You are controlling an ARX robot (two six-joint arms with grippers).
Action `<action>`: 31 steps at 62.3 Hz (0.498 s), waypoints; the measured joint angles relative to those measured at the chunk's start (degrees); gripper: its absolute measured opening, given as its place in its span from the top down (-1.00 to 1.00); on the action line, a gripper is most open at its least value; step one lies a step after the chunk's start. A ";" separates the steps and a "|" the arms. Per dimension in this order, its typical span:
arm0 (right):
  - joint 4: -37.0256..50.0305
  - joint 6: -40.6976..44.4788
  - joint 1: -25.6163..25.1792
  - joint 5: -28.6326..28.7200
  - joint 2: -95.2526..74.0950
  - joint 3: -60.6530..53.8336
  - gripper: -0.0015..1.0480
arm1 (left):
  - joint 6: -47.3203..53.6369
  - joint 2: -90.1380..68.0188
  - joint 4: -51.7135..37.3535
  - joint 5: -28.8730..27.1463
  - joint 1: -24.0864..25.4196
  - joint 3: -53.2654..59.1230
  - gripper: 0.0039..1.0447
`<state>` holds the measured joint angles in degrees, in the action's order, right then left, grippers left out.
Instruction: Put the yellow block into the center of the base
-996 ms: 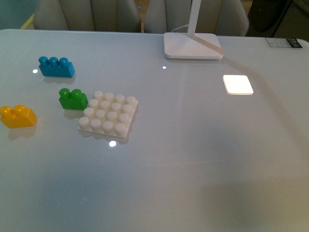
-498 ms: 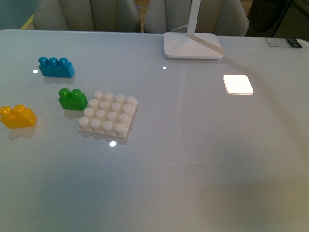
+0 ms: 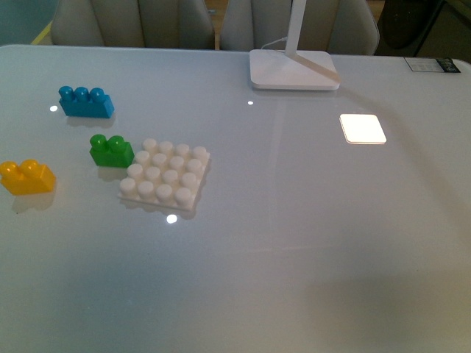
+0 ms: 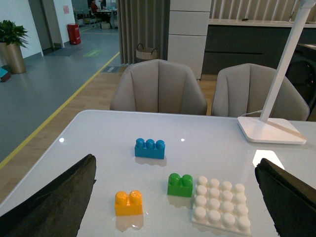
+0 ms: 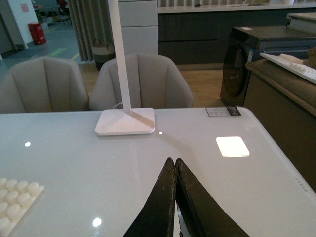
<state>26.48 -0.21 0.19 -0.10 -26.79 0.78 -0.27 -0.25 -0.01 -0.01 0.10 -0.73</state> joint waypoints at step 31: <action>-12.76 0.00 0.00 0.00 13.11 0.00 0.97 | 0.00 -0.02 0.00 0.00 0.00 0.00 -0.86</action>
<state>13.72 -0.21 0.19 -0.10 -13.67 0.78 -0.27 -0.27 -0.01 -0.01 0.10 -0.73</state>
